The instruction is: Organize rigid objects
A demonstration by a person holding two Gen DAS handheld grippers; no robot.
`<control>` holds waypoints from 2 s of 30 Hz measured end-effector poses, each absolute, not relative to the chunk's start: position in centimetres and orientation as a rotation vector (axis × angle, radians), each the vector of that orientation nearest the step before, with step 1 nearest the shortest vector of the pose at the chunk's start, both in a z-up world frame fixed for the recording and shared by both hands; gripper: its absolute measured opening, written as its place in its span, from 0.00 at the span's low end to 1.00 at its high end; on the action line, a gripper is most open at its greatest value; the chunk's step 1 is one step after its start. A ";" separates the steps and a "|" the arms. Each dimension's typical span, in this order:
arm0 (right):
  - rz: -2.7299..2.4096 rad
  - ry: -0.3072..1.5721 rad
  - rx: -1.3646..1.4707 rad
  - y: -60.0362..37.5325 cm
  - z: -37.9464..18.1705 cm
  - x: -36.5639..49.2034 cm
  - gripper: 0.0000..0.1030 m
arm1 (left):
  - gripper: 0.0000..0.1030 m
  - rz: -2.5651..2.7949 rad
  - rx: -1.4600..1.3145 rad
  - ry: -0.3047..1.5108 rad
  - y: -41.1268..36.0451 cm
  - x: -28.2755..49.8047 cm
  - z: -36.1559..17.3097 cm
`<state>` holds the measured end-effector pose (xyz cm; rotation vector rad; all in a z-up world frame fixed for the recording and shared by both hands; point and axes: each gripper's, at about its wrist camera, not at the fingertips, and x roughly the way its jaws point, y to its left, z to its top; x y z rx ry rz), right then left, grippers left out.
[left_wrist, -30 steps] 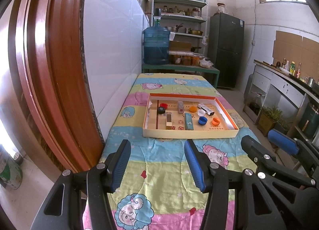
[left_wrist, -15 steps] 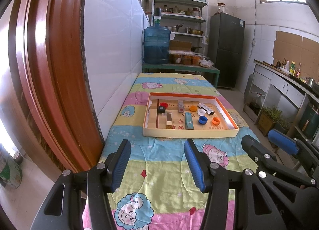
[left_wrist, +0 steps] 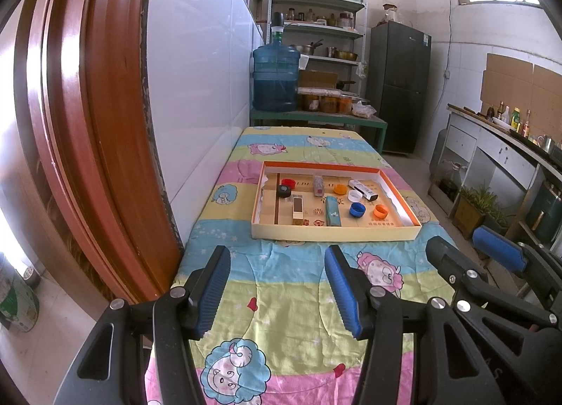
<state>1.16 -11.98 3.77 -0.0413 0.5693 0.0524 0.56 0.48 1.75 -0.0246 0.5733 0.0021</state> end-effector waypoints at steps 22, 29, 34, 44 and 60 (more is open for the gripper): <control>0.053 0.571 -0.041 -12.0 3.8 1.2 0.56 | 0.54 0.001 -0.025 0.575 0.6 0.6 1.8; 0.052 0.569 -0.041 -12.0 3.8 1.2 0.56 | 0.54 0.002 -0.026 0.575 0.6 0.7 1.9; 0.052 0.569 -0.042 -12.0 3.8 1.2 0.56 | 0.54 0.002 -0.027 0.575 0.6 0.7 1.9; 0.050 0.568 -0.041 -11.8 3.7 1.2 0.56 | 0.54 0.002 -0.027 0.576 0.7 0.7 1.9; 0.050 0.571 -0.038 -11.6 3.4 1.2 0.56 | 0.54 0.004 -0.026 0.574 0.6 0.6 1.9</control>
